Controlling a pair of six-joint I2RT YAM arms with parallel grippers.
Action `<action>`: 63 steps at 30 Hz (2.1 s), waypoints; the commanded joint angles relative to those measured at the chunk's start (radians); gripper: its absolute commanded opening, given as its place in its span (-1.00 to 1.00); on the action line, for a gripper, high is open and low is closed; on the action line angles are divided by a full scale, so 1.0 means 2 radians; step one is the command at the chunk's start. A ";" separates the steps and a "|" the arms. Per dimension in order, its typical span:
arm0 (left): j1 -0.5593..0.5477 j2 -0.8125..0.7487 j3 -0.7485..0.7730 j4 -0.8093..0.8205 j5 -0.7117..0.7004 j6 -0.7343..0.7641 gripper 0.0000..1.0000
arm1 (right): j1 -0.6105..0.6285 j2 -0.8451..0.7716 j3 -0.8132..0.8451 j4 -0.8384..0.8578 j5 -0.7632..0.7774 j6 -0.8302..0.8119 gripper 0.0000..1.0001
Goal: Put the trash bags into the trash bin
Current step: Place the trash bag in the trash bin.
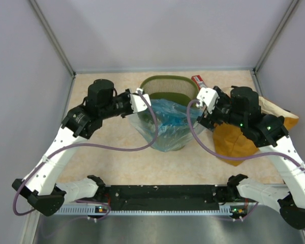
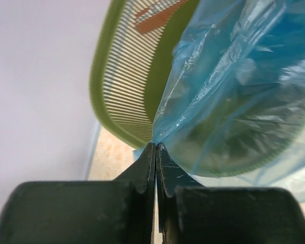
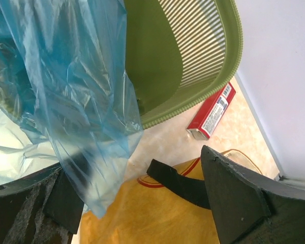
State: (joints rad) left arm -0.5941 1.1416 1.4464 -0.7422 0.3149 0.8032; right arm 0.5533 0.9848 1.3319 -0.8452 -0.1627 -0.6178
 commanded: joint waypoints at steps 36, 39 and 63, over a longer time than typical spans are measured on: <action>0.022 0.135 -0.041 0.394 -0.223 -0.061 -1.00 | -0.012 0.064 0.053 0.057 0.104 0.021 -0.38; 0.022 0.139 -0.041 0.390 -0.219 -0.061 -1.00 | -0.013 0.072 0.053 0.060 0.105 0.023 -0.52; 0.023 0.164 -0.043 0.405 -0.257 -0.060 -1.00 | -0.053 0.134 0.074 0.132 0.102 0.067 -1.00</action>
State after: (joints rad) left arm -0.5537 1.4658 1.3659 0.0010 -0.1543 0.6827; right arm 0.4614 1.2388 1.4181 -0.6571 0.0319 -0.5194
